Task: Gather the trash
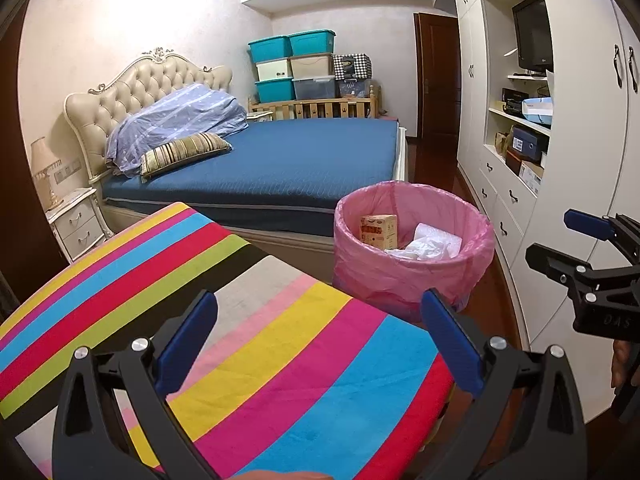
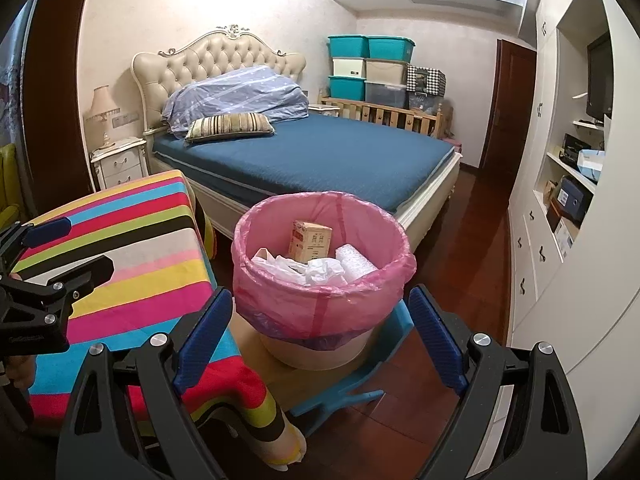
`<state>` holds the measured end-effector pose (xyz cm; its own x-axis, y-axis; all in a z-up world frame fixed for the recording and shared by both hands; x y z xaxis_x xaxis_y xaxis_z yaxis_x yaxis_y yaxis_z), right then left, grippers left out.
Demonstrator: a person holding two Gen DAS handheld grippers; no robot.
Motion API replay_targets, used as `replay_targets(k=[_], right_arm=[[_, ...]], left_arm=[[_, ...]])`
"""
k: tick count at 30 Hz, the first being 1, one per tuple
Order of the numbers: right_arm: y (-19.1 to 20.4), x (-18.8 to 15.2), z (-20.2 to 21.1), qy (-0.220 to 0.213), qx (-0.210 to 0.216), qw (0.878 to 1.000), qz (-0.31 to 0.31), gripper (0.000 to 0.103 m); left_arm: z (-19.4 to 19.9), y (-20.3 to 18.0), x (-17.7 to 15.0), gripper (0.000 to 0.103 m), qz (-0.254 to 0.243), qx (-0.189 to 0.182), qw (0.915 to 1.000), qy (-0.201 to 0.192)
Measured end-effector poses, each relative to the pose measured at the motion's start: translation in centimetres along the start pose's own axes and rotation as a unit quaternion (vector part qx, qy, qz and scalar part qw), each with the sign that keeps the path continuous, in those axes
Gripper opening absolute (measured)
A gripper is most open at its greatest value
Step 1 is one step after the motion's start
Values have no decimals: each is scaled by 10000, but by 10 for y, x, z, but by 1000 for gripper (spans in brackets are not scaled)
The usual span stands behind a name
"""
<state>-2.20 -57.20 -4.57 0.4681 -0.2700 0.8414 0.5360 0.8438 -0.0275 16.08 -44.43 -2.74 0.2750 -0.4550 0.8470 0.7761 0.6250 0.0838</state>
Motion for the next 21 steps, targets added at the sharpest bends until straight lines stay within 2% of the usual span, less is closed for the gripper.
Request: replay_targets(k=[21], right_arm=[[-5,-5,-8,85,9,10000,-43,84]], left_arm=[[-7,-7,-7,98,-142,-88,9998,88]])
Point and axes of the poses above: each gripper's, at about its wrist camera, not at the fingertips, and z roughly against the way its jaws point, y to its left, x to its top, the point moved 4 cm from there along -z, roughly the way its jaws point, and after that the axes turned 1 degree about -z, right-handed, at the moved point
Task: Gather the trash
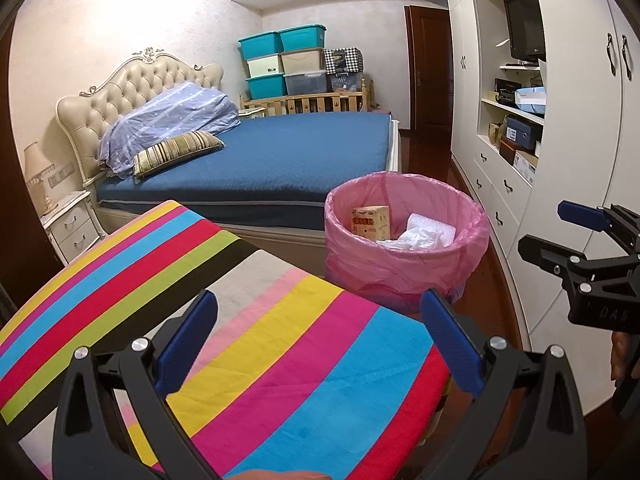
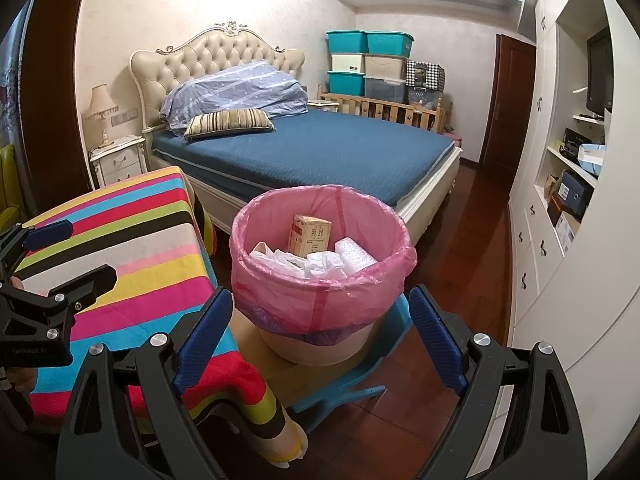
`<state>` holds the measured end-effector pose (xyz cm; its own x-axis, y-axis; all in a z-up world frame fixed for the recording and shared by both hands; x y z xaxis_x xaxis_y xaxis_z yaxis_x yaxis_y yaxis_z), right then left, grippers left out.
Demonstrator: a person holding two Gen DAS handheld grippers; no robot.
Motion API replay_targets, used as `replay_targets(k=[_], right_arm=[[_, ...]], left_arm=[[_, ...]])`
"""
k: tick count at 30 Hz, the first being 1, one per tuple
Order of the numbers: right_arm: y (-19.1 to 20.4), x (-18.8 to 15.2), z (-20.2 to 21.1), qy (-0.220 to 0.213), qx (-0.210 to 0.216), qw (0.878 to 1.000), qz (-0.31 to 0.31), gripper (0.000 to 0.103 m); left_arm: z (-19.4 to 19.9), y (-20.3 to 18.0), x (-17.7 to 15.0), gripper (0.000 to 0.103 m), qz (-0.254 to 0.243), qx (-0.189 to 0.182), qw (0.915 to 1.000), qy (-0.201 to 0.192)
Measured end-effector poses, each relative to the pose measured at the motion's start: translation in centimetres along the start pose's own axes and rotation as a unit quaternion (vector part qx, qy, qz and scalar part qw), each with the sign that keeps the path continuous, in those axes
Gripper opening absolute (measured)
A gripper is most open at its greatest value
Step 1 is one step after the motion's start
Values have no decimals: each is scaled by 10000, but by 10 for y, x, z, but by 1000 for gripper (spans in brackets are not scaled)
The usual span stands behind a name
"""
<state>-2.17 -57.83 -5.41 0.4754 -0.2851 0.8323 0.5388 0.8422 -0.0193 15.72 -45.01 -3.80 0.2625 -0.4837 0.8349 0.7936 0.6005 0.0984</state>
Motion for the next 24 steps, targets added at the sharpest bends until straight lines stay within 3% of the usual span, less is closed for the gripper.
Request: replay_targets(k=[24], right_arm=[[2,0,-1,8,11,10000,5,84]], left_arm=[[0,-3,1,98,-28,12,10000,-28]])
Point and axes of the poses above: each gripper's, at about its wrist camera, not at the fingertips, and z roughly against the way its jaws point, y to its left, x to its top, the point moved 4 cm from there along -z, roughly the way its jaws point, and after that the axes turned 1 degree about -z, right-handed, at the moved point
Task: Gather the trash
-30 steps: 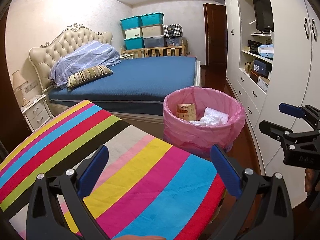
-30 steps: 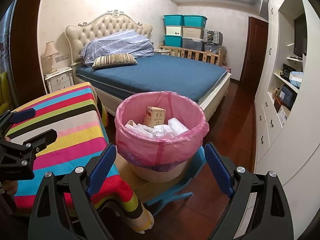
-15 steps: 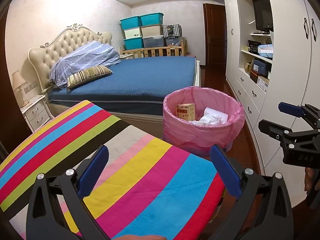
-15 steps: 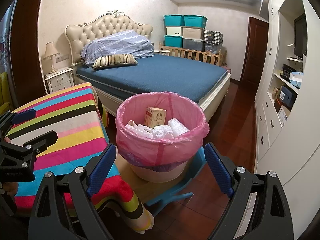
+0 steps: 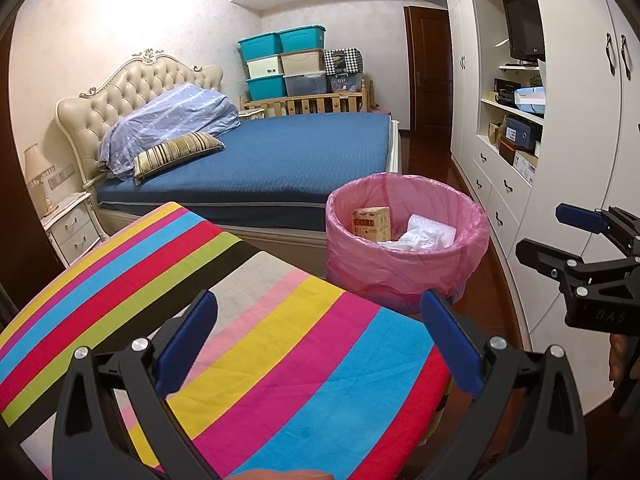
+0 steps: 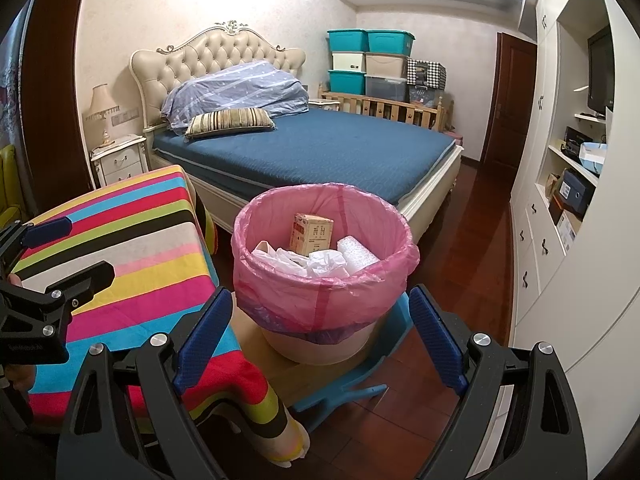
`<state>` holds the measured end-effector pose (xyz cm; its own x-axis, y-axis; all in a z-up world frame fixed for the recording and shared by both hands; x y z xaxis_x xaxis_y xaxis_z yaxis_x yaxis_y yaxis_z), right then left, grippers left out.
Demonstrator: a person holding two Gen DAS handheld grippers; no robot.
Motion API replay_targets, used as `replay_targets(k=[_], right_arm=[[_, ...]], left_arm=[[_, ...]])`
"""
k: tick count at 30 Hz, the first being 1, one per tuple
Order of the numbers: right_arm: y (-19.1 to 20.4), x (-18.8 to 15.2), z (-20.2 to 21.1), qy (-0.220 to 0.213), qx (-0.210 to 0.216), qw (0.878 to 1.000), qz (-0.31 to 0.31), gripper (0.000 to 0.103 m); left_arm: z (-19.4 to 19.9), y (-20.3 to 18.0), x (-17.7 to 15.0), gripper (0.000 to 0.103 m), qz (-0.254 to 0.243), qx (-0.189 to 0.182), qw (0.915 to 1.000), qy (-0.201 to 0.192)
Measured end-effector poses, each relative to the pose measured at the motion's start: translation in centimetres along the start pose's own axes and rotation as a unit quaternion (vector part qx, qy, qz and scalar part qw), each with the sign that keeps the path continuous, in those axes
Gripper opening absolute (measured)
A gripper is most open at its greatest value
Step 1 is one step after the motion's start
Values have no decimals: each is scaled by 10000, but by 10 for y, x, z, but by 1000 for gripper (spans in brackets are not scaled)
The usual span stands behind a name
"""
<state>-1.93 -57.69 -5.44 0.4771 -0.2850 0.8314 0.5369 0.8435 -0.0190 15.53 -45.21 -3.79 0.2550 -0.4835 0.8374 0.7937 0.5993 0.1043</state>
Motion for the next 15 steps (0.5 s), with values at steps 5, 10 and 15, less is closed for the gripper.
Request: replay_targets(k=[5,10,15], right_arm=[[0,0,0,1,17,10000,-12,84],[0,0,0,-3,13,10000,-4,84],[-1,0,-1,7,22,10000,-8,84]], left_arm=[[0,0,0,98,4,-8,10000,2],[0,0,0,98,6,-13,10000,5],[0,0,0,98,7,-10,10000,7]])
Point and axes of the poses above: each gripper's, at about its wrist camera, not at the fingertips, and z roughly against the way its jaws point, y to its left, x to its top, the point moved 4 cm from there along -z, roughly the way its jaws point, and after that the axes turned 1 degree about -z, right-handed, at the moved point
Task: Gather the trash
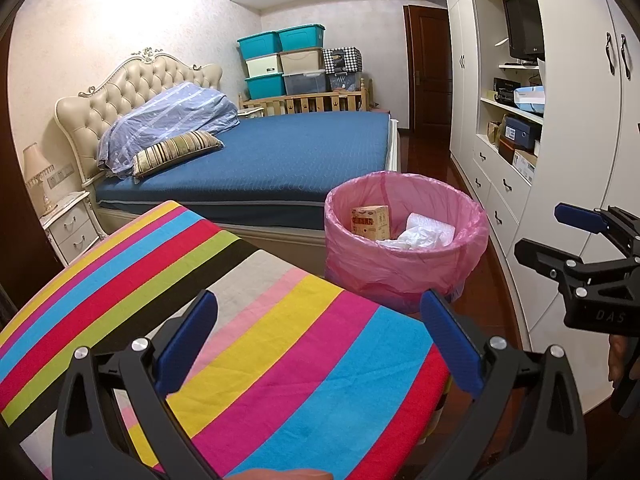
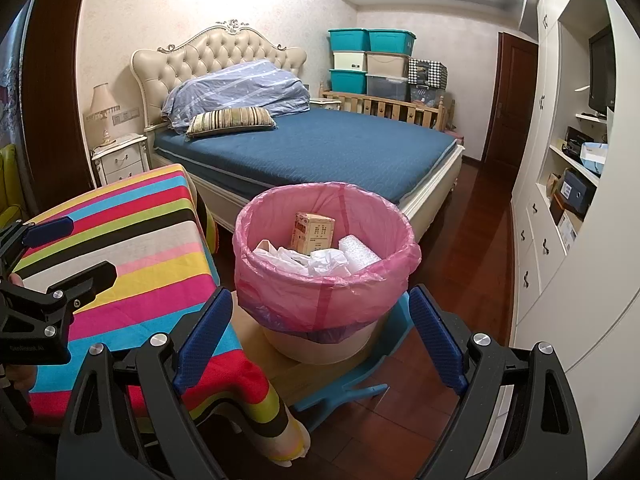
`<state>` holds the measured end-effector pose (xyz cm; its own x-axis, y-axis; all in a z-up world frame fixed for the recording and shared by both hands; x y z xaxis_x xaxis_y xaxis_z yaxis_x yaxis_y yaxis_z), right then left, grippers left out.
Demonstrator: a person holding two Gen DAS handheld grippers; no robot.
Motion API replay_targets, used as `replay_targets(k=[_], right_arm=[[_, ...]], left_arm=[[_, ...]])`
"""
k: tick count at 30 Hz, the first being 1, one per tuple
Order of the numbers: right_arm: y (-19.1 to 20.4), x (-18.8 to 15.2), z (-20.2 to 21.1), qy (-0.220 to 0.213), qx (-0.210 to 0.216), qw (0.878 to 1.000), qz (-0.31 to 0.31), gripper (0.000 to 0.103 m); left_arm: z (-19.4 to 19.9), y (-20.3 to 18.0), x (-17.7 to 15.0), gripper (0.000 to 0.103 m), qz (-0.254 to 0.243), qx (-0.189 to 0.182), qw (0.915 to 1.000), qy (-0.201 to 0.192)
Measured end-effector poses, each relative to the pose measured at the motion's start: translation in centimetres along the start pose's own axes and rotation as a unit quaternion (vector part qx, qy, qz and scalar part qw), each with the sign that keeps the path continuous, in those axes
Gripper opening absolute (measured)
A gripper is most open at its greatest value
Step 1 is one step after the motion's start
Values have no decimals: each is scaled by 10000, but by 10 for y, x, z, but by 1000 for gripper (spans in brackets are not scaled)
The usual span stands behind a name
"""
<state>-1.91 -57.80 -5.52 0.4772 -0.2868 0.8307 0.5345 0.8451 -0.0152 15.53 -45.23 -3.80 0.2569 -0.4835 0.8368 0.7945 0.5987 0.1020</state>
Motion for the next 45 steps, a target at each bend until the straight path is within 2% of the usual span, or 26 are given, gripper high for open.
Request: replay_targets(k=[40,45], right_arm=[[1,-1,-1,14,14,10000,2,84],[1,-1,-1,15,36,10000,16,84]], left_arm=[[2,-3,-7,98,-35,-96,9999,-20],[4,1,-7,98,-5,-15,10000,23]])
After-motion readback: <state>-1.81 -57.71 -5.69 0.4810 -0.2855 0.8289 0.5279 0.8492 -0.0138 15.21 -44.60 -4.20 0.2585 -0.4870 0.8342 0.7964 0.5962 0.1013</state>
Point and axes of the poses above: each gripper's, at about its wrist camera, not at the fingertips, and z roughly against the way its jaws point, y to its left, x to its top, the point moved 4 cm from there along -z, roughly the way its jaws point, and after that the axes turned 1 degree about -z, right-handed, at the moved point
